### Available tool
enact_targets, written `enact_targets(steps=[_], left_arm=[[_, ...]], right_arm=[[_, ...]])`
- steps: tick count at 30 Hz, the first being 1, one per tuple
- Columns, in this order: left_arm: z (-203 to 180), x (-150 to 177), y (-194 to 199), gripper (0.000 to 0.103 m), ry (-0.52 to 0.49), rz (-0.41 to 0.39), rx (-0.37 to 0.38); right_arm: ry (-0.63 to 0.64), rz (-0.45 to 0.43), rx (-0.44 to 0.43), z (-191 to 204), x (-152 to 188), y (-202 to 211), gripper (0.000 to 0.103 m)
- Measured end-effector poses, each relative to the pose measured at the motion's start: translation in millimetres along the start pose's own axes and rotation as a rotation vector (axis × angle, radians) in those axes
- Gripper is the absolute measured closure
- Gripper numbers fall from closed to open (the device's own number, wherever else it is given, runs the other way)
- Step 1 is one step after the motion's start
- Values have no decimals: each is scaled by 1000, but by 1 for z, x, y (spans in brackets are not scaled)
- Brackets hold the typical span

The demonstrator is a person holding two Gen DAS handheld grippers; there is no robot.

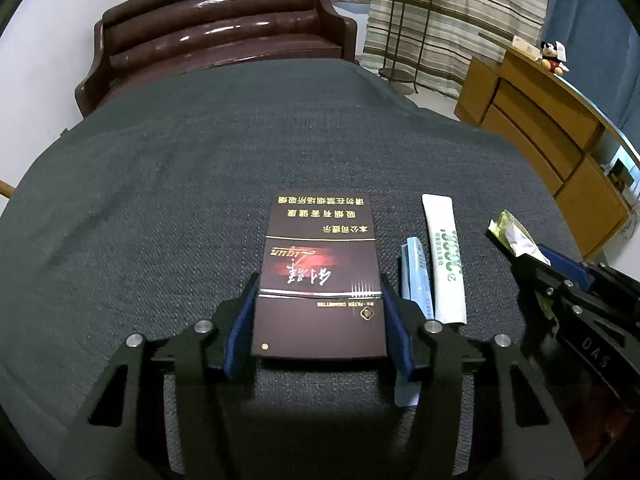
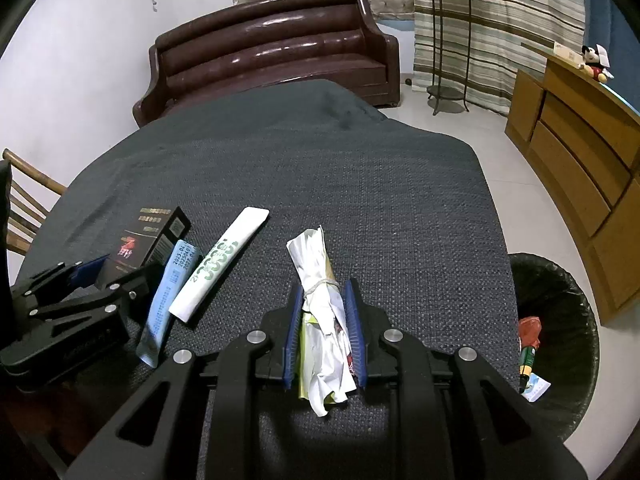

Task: Collect trash
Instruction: 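Grasp the dark cigarette box with the left tool while the right tool holds the paper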

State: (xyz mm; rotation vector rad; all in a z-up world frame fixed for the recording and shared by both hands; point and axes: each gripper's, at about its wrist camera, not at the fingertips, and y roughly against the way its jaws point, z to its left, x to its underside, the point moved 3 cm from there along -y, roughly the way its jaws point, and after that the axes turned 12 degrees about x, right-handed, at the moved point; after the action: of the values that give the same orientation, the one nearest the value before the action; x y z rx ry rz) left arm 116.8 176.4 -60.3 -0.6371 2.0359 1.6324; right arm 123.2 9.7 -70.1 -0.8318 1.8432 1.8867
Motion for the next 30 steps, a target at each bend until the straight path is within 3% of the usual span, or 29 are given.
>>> enact_targets(steps=[11,21,30], left_arm=[[-2,6,9,49,4,-42,-1],[-21,13,42,49,-27,-162,-35],[-62,13,65,49,-95,-252,4]], right_arm=[[-5,-22,11,-1,0,3,80],[-16,-71,29,-7,10,25,80],[-77,-126,65,-42,17,52,80]])
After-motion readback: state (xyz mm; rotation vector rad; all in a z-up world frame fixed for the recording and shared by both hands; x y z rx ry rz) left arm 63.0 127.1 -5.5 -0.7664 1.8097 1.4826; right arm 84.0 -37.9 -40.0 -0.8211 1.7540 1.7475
